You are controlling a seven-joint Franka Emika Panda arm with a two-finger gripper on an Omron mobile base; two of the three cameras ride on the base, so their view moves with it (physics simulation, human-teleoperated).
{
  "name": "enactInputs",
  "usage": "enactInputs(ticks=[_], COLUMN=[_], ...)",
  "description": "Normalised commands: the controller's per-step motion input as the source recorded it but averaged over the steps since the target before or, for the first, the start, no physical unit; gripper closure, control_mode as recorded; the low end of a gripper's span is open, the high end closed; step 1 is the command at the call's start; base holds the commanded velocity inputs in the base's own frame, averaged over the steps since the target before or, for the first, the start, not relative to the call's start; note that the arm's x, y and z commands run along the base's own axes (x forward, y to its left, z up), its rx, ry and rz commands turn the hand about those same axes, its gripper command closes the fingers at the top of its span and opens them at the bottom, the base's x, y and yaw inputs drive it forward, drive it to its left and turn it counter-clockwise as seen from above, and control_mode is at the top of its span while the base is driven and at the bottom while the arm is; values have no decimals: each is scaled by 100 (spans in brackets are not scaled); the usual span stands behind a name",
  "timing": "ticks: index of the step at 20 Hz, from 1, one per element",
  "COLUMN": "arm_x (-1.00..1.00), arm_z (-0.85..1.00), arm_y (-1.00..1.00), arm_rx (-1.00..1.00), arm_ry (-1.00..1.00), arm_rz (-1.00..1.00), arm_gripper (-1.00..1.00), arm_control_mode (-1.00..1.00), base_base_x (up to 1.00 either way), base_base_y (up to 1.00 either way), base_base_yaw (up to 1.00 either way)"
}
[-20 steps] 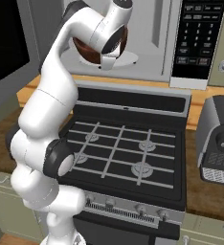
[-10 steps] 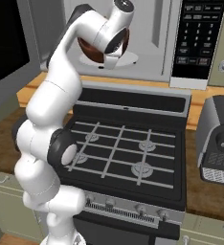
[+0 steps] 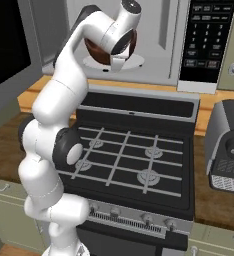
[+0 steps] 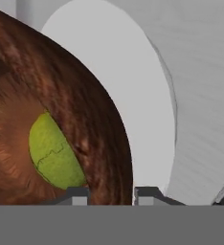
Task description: Pick the lime from the sink and place it in the bowl. Then pick the bowl and place it in the microwave. Then close the microwave door and press the start button.
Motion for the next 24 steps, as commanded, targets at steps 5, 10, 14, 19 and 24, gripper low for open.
enactInputs(ticks=[5, 10, 14, 19, 24], arm_x=[-11, -43, -76, -100, -88], arm_z=[-4, 0, 0, -14, -56], arm_y=[0, 0, 0, 0, 0], arm_rx=[0, 0, 0, 0, -4], arm_ry=[-12, -28, -35, -33, -22], arm_rz=[0, 1, 3, 1, 0], arm_gripper=[-100, -100, -100, -100, -100], arm_control_mode=[-100, -100, -100, -100, -100], base_base_x=[0, 0, 0, 0, 0], base_base_y=[0, 0, 0, 0, 0], base_base_yaw=[0, 0, 0, 0, 0])
